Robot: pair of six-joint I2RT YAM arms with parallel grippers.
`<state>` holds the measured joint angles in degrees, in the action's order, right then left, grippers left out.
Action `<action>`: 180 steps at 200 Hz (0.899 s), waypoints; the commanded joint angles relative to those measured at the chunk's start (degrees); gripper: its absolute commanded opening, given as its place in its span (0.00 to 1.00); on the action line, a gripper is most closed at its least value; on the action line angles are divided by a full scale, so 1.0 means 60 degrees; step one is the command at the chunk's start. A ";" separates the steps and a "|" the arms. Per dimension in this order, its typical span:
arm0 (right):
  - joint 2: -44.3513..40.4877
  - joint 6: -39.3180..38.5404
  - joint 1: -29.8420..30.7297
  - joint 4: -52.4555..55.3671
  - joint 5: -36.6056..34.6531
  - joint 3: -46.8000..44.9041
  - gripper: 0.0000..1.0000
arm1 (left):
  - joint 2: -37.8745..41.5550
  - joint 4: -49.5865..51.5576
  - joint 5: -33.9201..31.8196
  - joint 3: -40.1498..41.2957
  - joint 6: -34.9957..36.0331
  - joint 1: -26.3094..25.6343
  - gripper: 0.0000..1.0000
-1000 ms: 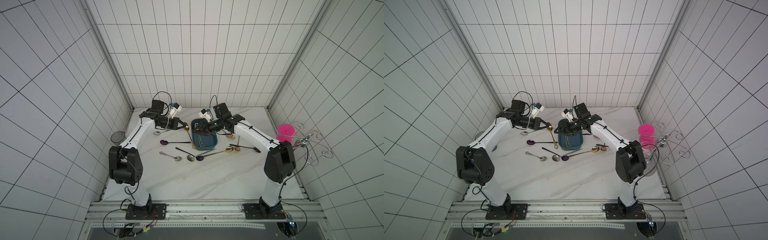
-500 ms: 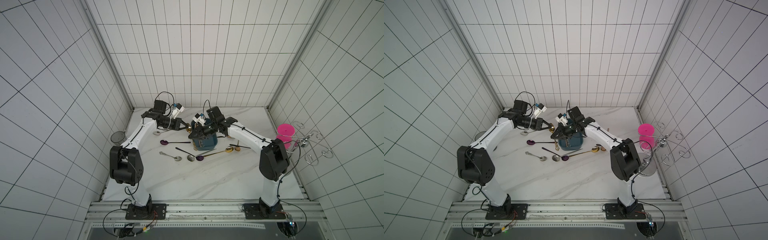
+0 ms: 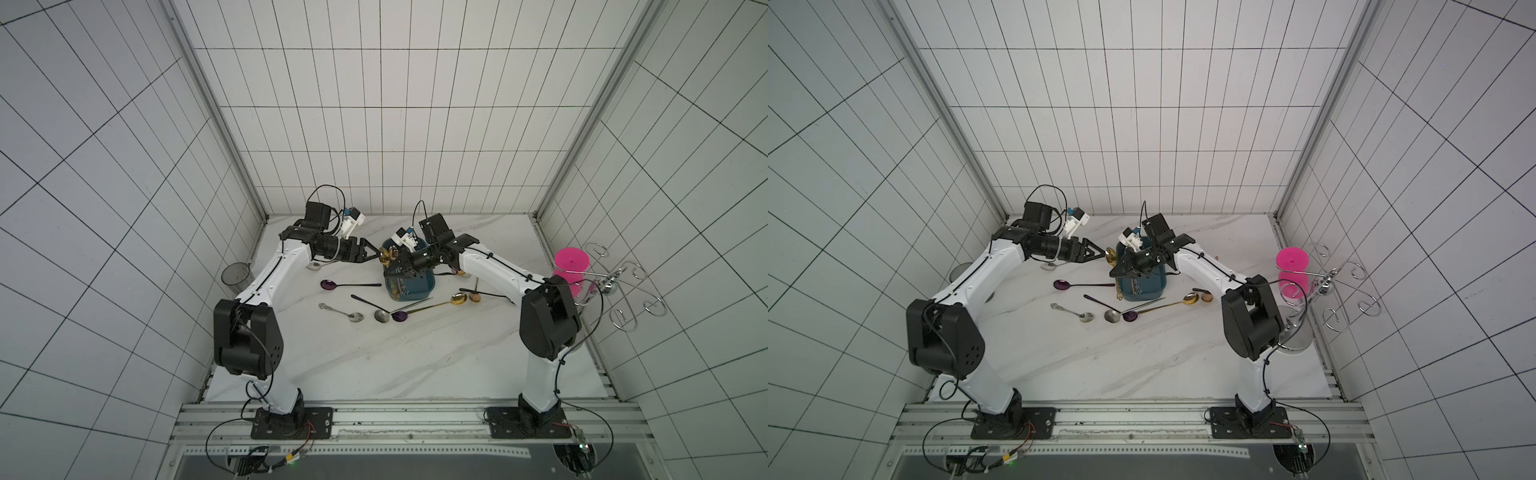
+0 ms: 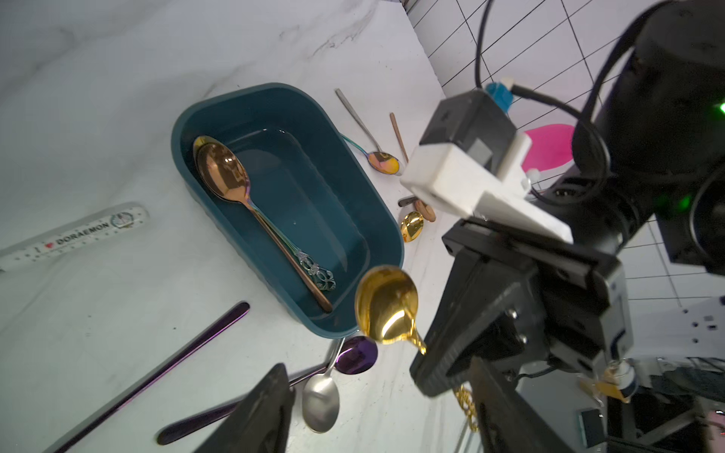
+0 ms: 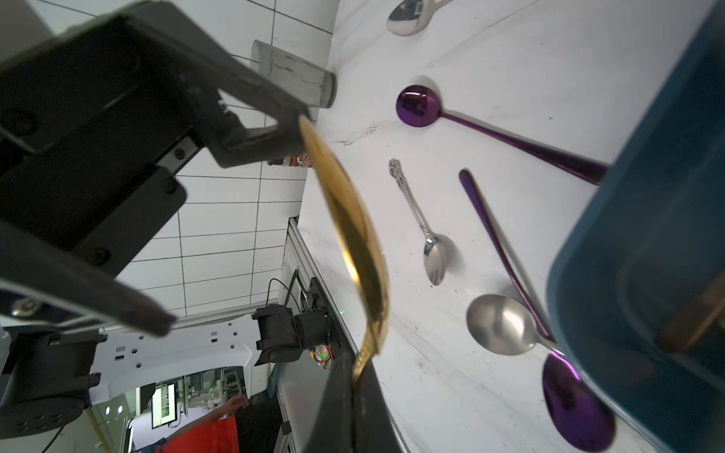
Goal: Put the spoon into the storage box
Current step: Pick up the spoon from the center of the board, then place the spoon in the storage box.
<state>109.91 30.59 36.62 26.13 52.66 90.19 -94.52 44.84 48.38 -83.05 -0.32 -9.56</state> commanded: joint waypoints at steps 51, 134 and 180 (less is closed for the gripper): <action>0.0546 -0.1677 -0.0979 0.1991 -0.2241 0.0343 0.01 | 0.2343 -0.1776 -0.1157 0.2402 -0.0760 0.1168 0.99; 0.2812 -0.1624 -0.1053 0.2590 -0.3534 0.2710 0.06 | 0.3583 -0.2096 -0.3475 0.4236 -0.0971 0.2801 0.99; 0.3725 -0.1260 -0.1051 0.2588 -0.3843 0.3833 0.09 | 0.3359 -0.2104 -0.3760 0.4626 -0.1143 0.3332 0.99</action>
<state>129.49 22.11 30.44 40.40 32.14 108.40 -73.93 33.65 27.75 -56.47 -6.59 9.19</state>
